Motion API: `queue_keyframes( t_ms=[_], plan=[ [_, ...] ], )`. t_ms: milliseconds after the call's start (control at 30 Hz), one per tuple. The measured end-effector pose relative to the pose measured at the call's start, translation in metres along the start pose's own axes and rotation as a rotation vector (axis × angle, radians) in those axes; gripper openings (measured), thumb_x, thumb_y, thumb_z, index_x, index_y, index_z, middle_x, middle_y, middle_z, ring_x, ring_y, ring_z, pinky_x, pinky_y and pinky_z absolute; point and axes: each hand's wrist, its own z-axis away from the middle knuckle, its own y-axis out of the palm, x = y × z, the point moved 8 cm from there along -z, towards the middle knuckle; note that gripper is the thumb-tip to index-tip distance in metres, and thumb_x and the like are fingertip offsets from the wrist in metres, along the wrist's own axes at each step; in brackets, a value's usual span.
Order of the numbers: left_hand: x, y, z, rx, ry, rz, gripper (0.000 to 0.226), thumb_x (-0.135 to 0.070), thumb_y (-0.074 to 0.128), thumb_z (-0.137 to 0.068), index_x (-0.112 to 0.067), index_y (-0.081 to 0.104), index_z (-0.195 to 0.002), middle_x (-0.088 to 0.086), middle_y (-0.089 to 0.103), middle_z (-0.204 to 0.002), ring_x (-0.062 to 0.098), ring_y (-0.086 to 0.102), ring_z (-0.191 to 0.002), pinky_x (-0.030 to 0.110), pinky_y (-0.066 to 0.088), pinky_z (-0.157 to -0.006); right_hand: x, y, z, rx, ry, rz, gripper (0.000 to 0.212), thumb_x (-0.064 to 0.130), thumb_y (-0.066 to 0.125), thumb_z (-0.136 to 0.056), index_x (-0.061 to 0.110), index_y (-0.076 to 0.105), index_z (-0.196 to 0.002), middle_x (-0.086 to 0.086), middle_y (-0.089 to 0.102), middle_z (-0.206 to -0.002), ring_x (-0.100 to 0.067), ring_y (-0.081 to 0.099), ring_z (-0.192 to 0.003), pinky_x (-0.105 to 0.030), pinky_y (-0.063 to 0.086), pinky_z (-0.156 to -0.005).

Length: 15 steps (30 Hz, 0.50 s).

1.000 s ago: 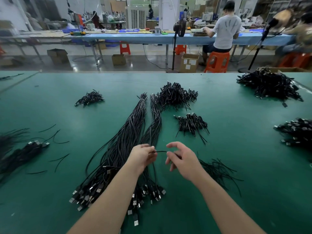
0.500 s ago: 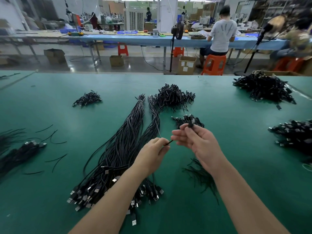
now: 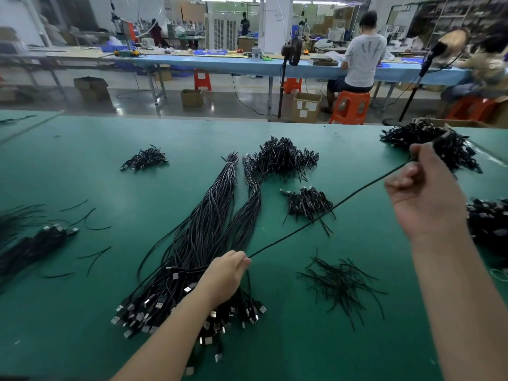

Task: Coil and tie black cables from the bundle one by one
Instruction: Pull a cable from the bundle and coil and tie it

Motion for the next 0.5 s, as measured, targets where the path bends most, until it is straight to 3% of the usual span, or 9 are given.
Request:
queue_keyframes(
  t_ms=[67, 133, 167, 233, 267, 333, 400, 500],
  plan=[
    [0.002, -0.001, 0.002, 0.047, -0.026, -0.021, 0.033, -0.039, 0.039, -0.107, -0.019, 0.059, -0.09, -0.002, 0.057, -0.096, 0.015, 0.056, -0.085, 0.04, 0.052, -0.083, 0.005, -0.01, -0.004, -0.041, 0.014, 0.135, 0.02, 0.034, 0.082, -0.076, 0.017, 0.077, -0.085, 0.005, 0.059, -0.066, -0.006, 0.049, -0.056, -0.02, 0.043, -0.058],
    [0.001, 0.004, 0.002, 0.175, -0.054, -0.131, 0.03, -0.029, 0.043, -0.104, -0.019, 0.064, -0.123, -0.002, 0.055, -0.128, 0.02, 0.054, -0.114, 0.041, 0.042, -0.108, -0.001, -0.011, -0.003, -0.042, 0.06, 0.349, 0.03, 0.031, 0.083, -0.073, 0.01, 0.074, -0.092, 0.003, 0.067, -0.07, -0.007, 0.057, -0.058, -0.021, 0.049, -0.057],
    [-0.003, 0.008, 0.003, 0.268, -0.058, -0.2, 0.044, -0.023, 0.045, -0.1, -0.021, 0.05, -0.144, -0.001, 0.045, -0.145, 0.024, 0.043, -0.133, 0.043, 0.027, -0.121, -0.008, -0.009, 0.0, -0.022, 0.092, 0.46, 0.034, 0.029, 0.083, -0.071, 0.007, 0.072, -0.094, 0.001, 0.07, -0.072, -0.008, 0.061, -0.06, -0.021, 0.052, -0.056],
    [-0.017, 0.012, 0.007, 0.388, -0.057, -0.25, 0.077, -0.021, 0.048, -0.091, -0.025, 0.015, -0.16, 0.001, 0.023, -0.161, 0.023, 0.016, -0.151, 0.049, -0.004, -0.125, -0.026, 0.001, 0.009, 0.06, 0.168, 0.631, 0.036, 0.024, 0.08, -0.07, 0.002, 0.069, -0.096, -0.004, 0.075, -0.076, -0.01, 0.067, -0.062, -0.019, 0.056, -0.058],
    [-0.03, 0.01, 0.007, 0.377, -0.029, -0.2, 0.083, -0.024, 0.051, -0.09, -0.027, 0.008, -0.161, -0.001, 0.019, -0.164, 0.021, 0.011, -0.153, 0.05, -0.004, -0.125, -0.036, 0.007, 0.016, 0.106, 0.204, 0.691, 0.034, 0.021, 0.078, -0.072, 0.001, 0.069, -0.097, -0.006, 0.076, -0.078, -0.012, 0.069, -0.063, -0.019, 0.057, -0.059],
    [-0.062, -0.004, 0.005, 0.289, 0.01, 0.126, 0.078, -0.032, 0.056, -0.095, -0.031, 0.013, -0.16, -0.006, 0.029, -0.16, 0.017, 0.023, -0.15, 0.043, 0.02, -0.124, -0.057, 0.017, 0.028, 0.184, 0.278, 0.771, 0.025, 0.014, 0.074, -0.078, 0.0, 0.069, -0.098, -0.009, 0.076, -0.081, -0.014, 0.07, -0.065, -0.019, 0.057, -0.06],
    [-0.098, -0.018, 0.005, 0.207, 0.052, 0.452, 0.063, -0.038, 0.056, -0.101, -0.03, 0.029, -0.156, -0.012, 0.048, -0.146, 0.007, 0.05, -0.132, 0.032, 0.043, -0.11, -0.079, 0.025, 0.039, 0.259, 0.342, 0.821, 0.019, 0.013, 0.072, -0.084, 0.0, 0.07, -0.098, -0.01, 0.076, -0.082, -0.015, 0.071, -0.066, -0.019, 0.057, -0.061],
    [-0.137, -0.026, 0.006, 0.191, 0.106, 0.634, 0.037, -0.032, 0.05, -0.105, -0.016, 0.055, -0.137, -0.004, 0.066, -0.123, 0.01, 0.069, -0.1, 0.034, 0.055, -0.097, -0.104, 0.04, 0.051, 0.354, 0.364, 0.819, 0.019, 0.019, 0.063, -0.096, 0.002, 0.072, -0.092, -0.008, 0.074, -0.074, -0.015, 0.068, -0.062, -0.022, 0.055, -0.059]
  ],
)
